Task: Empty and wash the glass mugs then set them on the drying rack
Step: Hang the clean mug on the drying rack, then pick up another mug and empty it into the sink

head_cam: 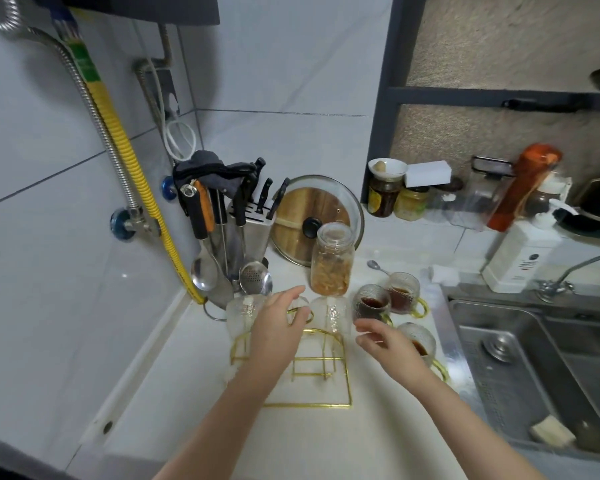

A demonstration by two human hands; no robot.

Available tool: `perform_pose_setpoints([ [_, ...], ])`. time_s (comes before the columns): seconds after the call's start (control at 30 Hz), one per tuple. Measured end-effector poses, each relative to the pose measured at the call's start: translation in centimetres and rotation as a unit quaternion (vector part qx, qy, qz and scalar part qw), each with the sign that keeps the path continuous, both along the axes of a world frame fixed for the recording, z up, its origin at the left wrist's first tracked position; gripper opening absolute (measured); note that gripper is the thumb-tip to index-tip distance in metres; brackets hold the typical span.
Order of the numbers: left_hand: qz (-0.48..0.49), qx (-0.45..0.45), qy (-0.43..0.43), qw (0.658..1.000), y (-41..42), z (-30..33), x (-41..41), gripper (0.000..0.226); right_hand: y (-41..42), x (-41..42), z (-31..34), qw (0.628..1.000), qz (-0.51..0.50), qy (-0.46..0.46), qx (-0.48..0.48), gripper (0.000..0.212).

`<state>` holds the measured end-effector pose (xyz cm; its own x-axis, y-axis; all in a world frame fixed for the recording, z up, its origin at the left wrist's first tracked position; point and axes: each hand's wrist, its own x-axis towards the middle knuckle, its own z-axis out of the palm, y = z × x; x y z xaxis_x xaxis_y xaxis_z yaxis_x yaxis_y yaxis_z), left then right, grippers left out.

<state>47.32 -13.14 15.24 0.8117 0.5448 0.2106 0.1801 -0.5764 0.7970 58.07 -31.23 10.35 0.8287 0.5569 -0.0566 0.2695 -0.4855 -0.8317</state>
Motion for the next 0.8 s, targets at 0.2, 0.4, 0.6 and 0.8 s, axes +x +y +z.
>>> perform_pose_setpoints([
  [0.2,-0.063,0.016,0.001,0.998,-7.0,-0.2,2.5,0.044,-7.2,2.8,-1.9,0.999,-0.024,0.032,0.008,0.023],
  [0.4,-0.062,-0.047,0.109,0.991,-13.4,-5.1,5.9,0.05,-12.8,5.9,-4.3,0.998,-0.021,0.053,-0.021,0.029],
  [0.6,-0.028,-0.09,0.195,0.976,-17.4,-8.5,8.9,0.059,-16.2,9.5,-5.6,0.997,0.005,0.061,-0.056,0.031],
  [0.8,-0.02,-0.151,0.217,0.964,-18.8,-9.3,11.7,0.057,-15.6,11.2,-5.8,0.989,0.039,0.11,-0.09,0.059],
])
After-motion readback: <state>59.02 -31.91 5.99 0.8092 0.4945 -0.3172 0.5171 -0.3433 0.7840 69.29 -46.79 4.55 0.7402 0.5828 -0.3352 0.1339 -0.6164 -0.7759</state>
